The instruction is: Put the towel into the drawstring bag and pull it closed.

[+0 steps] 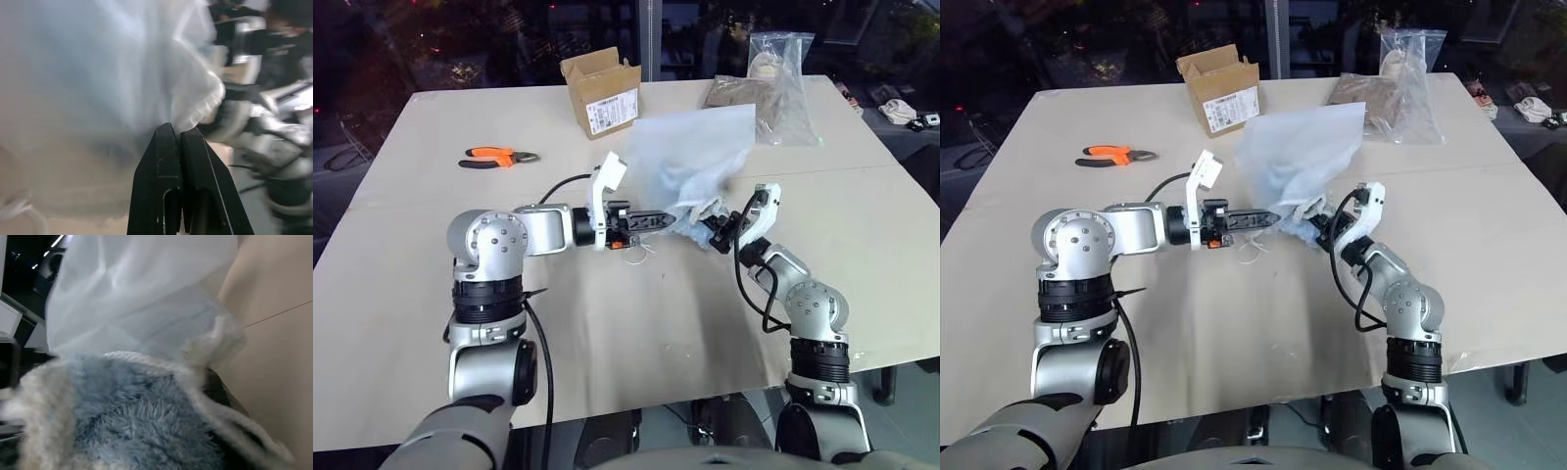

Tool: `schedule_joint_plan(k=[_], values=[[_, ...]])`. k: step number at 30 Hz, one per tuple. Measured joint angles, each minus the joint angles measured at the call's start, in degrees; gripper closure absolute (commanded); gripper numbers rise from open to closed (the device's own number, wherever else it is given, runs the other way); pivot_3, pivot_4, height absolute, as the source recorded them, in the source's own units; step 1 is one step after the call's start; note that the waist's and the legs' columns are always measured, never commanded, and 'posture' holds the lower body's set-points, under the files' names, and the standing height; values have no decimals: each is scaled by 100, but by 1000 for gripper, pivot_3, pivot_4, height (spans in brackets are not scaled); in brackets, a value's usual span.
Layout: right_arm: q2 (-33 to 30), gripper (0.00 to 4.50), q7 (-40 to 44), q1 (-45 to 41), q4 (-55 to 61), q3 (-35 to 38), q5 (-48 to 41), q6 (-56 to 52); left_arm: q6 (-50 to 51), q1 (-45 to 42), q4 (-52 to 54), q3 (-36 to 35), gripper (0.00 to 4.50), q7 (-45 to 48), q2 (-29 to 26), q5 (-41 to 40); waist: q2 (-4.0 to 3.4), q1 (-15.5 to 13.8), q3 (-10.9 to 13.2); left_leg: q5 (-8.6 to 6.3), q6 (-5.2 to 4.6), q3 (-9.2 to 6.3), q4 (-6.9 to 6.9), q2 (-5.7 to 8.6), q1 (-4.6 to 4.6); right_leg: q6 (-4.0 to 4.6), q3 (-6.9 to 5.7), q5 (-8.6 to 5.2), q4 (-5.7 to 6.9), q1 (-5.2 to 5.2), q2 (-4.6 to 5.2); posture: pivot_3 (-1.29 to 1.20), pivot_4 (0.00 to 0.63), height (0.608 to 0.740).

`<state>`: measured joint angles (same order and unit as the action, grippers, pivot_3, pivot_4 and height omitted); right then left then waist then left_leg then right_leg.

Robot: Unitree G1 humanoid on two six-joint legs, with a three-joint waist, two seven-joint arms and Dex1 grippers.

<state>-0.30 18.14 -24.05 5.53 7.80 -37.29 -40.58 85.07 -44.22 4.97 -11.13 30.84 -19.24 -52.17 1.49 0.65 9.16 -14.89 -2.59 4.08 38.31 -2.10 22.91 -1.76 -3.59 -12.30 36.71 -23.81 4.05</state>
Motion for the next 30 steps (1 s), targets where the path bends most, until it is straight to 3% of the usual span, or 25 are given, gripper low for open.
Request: schedule_joint_plan(k=[6,10,13,16,20,24,26,28,29,30], values=[[-384,4442,94,-133,-70,-1399,1699,1302,87,-420,-112,-12,4500,-358,653,-96,1,40,0,14,25,1,-8,-4,-6,0,19,0,0,-4,-15,0,150,740],[-397,4442,154,-152,-379,-1645,2195,1845,96,-421,-200,-17,4500,-417,594,-87,3,28,2,16,27,1,-10,-6,-2,0,28,0,2,-12,-15,0,150,740],[-72,4442,140,-106,-436,-1389,1846,1790,134,-389,-183,-10,4500,-410,509,-99,3,30,2,16,28,4,-10,-6,-1,0,32,0,2,-13,-11,0,150,740],[458,4445,45,-26,-434,-664,763,1296,165,-241,-36,-114,4500,-350,310,-179,4,22,3,16,28,0,-9,-9,-1,1,31,1,3,-12,-5,0,150,740],[562,4446,-64,-4,-264,242,-501,772,379,184,38,-244,4500,-365,86,-198,2,-9,6,15,26,-2,-5,-3,7,2,28,1,0,-10,3,0,150,740],[485,4446,-72,9,-155,159,-597,562,412,162,69,-223,4500,-366,162,-209,2,15,7,14,25,1,-7,-2,3,2,32,1,1,-11,-1,0,150,740],[276,4447,-82,-2,-165,-359,-82,569,401,121,83,-79,4500,-406,404,-205,2,21,7,14,25,-1,-11,-4,2,2,32,0,4,-15,-6,0,150,740],[245,4447,-74,-4,-172,-425,1,589,398,114,86,-69,4500,-433,442,-204,2,20,7,14,25,-1,-11,-4,2,2,33,0,4,-15,-7,0,150,740],[191,3446,-58,-8,-196,-519,118,621,394,103,87,-72,4500,-479,526,-194,2,18,7,14,25,0,-11,-3,3,2,33,0,3,-15,-6,0,150,740],[106,3206,-7,-8,-204,-609,282,716,393,125,66,-67,4500,-573,634,-172,3,16,7,14,24,3,-10,-2,5,1,35,0,1,-15,-4,0,150,740]])
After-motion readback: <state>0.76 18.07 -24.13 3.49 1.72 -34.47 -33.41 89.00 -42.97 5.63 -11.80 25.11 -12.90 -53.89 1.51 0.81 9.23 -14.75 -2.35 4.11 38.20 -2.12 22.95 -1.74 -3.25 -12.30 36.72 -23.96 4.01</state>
